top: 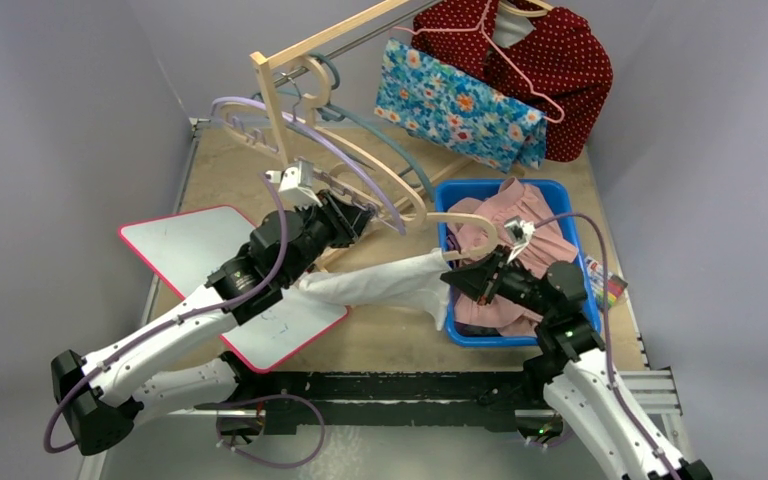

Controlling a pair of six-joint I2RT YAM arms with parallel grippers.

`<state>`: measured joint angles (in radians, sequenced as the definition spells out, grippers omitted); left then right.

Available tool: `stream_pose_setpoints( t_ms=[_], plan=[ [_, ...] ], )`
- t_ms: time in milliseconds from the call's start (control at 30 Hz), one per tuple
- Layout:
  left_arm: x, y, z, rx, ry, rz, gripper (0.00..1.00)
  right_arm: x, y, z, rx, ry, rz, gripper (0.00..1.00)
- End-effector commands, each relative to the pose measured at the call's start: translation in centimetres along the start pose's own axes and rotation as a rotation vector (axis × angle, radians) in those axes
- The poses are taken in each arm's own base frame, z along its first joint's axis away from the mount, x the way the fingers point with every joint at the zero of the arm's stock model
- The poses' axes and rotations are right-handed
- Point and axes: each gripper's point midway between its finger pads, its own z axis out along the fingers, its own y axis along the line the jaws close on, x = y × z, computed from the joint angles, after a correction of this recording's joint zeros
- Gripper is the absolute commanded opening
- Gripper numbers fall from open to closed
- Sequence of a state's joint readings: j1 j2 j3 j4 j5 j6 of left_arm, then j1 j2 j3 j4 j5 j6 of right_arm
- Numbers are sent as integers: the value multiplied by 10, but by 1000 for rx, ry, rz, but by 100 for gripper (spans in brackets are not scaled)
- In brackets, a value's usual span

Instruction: Remove the skirt from the hanger

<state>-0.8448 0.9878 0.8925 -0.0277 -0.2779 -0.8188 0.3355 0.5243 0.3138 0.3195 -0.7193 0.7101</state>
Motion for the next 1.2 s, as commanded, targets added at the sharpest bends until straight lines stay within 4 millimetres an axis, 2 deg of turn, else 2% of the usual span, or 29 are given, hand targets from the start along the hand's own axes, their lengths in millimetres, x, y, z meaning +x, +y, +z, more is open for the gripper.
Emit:
stream_pose_setpoints(
  t_ms=[0, 200, 367, 433, 500, 600, 700, 767, 933, 1033, 1167],
  plan=[
    [-49, -21, -16, 43, -150, -18, 0, -42, 9, -14, 129, -121, -110, 0],
    [-46, -12, -15, 11, -155, 2, 0, -62, 26, -34, 139, -263, -172, 0],
    [-41, -3, -19, -10, -142, 27, 0, -71, 21, -44, 205, -327, -162, 0],
    [-40, 2, -22, -24, -146, 30, 0, -74, 27, -50, 201, -345, -174, 0],
    [-41, 6, -24, -38, -154, 32, 0, -80, 47, -56, 144, -372, -232, 0],
    [-39, 10, -23, -55, -145, 44, 0, -85, 88, -62, -6, -378, -328, 0],
    [-29, 16, -18, -76, -120, 56, 0, -89, 115, -61, -104, -336, -374, 0],
    [-25, 20, -16, -82, -112, 54, 0, -99, 134, -61, -149, -316, -410, 0],
    [-14, 26, -10, -88, -93, 58, 0, -136, 158, -58, -137, -334, -461, 0],
    [-7, 30, -9, -95, -73, 72, 0, -161, 164, -62, -85, -408, -479, 0],
    [-4, 34, -12, -100, -66, 75, 0, -194, 159, -72, 44, -520, -480, 0]
  ],
)
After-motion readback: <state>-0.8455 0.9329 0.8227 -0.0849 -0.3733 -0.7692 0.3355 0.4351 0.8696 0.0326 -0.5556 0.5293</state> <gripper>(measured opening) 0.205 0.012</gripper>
